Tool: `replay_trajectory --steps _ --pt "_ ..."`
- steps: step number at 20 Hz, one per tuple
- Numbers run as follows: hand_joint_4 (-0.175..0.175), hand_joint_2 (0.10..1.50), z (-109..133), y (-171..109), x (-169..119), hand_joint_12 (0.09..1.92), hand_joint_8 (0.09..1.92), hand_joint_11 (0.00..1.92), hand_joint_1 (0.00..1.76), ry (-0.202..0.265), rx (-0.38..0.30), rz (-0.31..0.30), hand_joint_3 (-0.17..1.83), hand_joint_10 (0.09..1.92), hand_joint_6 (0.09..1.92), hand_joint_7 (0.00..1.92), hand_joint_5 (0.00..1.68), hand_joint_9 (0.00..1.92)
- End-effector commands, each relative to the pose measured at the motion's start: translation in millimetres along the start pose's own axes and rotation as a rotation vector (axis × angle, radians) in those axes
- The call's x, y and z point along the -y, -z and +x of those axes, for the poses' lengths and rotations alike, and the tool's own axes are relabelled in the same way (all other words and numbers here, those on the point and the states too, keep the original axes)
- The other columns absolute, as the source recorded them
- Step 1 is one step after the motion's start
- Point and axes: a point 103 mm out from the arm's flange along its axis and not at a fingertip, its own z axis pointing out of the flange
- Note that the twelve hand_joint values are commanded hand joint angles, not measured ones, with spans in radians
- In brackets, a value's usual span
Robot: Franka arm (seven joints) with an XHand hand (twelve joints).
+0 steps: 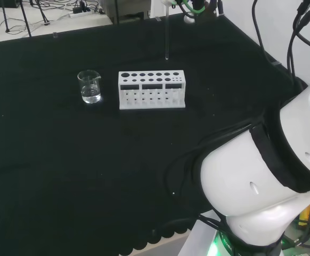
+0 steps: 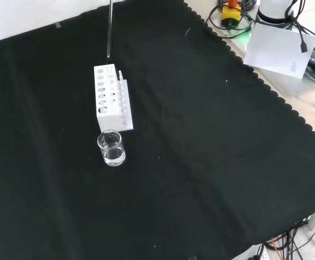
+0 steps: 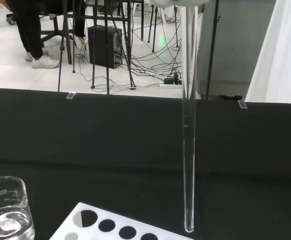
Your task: Stir in the beaker to the left of the white test tube rack with the glass rod.
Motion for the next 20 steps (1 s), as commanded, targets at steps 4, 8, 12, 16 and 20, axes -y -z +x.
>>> replay_trajectory --steps 4,8,12,16,20 --pt "-0.175 1.15 -1 8 4 0.92 1.37 1.56 1.26 0.009 -0.009 -0.001 0.00 0.89 0.81 0.95 0.90 1.60" --pt "-0.175 1.15 7 20 1 0.92 1.36 1.56 1.26 0.033 -0.014 -0.012 0.00 0.89 0.81 0.95 0.90 1.60" --pt "-0.175 1.15 18 32 -2 0.92 1.36 1.56 1.26 0.059 -0.027 -0.024 0.00 0.89 0.81 0.95 0.90 1.60" --pt "-0.175 1.15 31 40 -3 0.92 1.36 1.56 1.26 0.087 -0.044 -0.034 0.00 0.88 0.81 0.95 0.90 1.61" --pt "-0.175 1.15 49 47 -5 0.92 1.36 1.56 1.26 0.122 -0.052 -0.047 0.00 0.88 0.81 0.95 0.90 1.61"
